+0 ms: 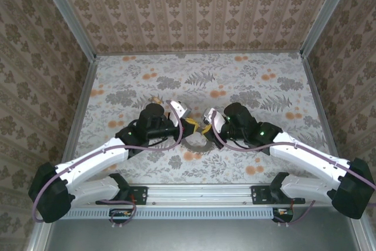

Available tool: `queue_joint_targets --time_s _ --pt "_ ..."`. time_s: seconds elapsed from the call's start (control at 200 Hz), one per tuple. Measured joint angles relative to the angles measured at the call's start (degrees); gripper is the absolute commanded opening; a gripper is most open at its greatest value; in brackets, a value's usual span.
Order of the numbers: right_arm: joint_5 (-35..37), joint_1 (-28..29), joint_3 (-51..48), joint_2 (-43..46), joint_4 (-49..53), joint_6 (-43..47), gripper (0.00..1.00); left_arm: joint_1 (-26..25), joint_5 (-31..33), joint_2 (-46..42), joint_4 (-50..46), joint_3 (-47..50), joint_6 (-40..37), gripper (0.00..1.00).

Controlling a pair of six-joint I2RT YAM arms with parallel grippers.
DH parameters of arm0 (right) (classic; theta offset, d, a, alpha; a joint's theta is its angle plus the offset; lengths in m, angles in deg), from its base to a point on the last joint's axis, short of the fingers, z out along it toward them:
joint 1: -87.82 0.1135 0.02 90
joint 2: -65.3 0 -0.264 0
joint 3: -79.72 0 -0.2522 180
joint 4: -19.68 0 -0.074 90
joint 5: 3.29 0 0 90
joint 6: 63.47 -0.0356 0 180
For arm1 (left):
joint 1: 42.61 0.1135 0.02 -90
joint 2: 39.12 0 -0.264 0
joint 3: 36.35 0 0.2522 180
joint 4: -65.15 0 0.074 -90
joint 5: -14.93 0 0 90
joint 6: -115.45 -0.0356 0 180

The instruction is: Put the keys on the keyring

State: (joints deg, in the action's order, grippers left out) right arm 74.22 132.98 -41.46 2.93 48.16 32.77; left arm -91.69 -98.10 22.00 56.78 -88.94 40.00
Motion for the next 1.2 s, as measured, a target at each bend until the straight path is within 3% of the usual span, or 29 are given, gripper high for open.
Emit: queue_joint_targets --time_s 0.67,1.2 --pt "22.6 7.4 -3.2 3.3 -5.7 1.1 0.00 -0.1 2.5 4.7 -3.5 -6.2 6.4 0.00" --pt "28.3 8.2 -3.3 4.8 -5.7 2.9 0.00 -0.8 4.3 7.8 -6.3 -10.8 10.8 0.00"
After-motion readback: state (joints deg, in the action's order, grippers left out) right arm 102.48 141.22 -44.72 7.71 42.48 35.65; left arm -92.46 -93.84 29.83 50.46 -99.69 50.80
